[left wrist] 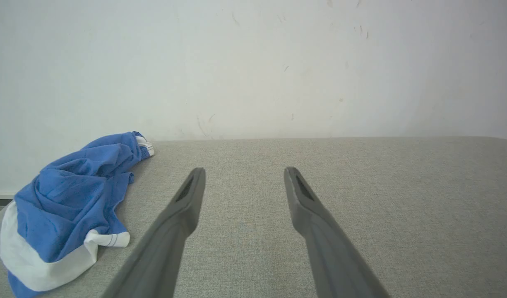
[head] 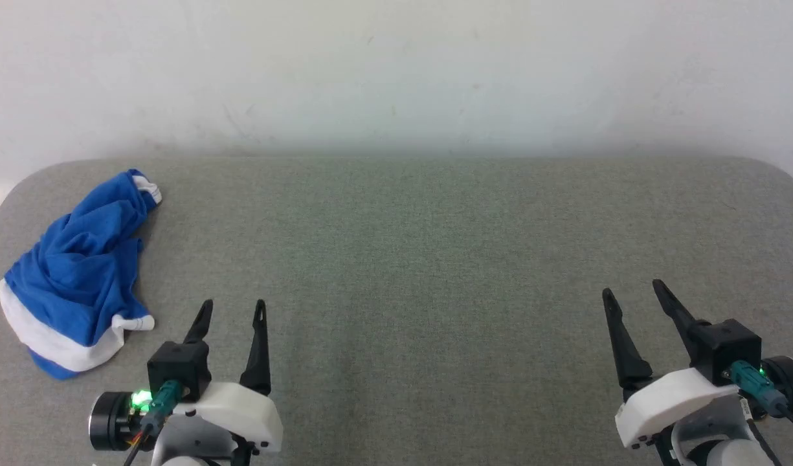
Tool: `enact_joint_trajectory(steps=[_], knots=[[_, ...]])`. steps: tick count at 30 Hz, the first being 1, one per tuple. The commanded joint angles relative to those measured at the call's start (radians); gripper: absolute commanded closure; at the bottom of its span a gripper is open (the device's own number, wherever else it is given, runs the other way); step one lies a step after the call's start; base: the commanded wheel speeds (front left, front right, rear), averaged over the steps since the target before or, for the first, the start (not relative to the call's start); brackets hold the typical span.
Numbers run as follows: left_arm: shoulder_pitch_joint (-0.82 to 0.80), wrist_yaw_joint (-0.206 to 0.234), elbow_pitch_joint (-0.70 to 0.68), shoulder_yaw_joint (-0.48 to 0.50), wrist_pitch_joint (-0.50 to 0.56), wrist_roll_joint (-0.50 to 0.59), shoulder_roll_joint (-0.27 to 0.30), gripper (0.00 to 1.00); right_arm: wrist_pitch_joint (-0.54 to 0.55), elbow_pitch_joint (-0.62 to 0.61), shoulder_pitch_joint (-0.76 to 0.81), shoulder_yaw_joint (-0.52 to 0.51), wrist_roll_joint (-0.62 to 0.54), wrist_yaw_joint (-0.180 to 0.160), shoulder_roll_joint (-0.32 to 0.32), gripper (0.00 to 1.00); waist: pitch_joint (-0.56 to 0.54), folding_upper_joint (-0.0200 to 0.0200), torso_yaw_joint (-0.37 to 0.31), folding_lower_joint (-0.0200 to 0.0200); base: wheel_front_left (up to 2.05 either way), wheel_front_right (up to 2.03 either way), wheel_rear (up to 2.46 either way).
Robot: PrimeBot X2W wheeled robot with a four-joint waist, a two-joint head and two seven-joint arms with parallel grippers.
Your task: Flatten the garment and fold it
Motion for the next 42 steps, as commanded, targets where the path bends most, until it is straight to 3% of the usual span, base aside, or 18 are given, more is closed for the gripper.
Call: enact_joint_trajectory(steps=[1,15,42], knots=[[-0.004,-0.003,0.003,-0.003,-0.011,-0.01,0.0,0.0,-0.011,0.003,0.005,-0.004,0.009,0.0,0.0,0.0,0.0,0.0,0.003,0.0,0.0,0.0,0.0],[-0.003,-0.002,0.011,0.003,-0.04,-0.035,0.0,0.0,-0.039,0.006,0.013,-0.006,0.033,0.0,0.001,0.0,-0.006,0.0,0.067,0.0,0.0,0.0,0.0],[0.017,-0.009,0.028,0.048,-0.096,-0.103,-0.001,0.0,-0.078,-0.016,0.025,0.019,0.082,0.0,0.002,0.0,-0.002,0.0,0.299,0.0,-0.01,-0.01,-0.01]])
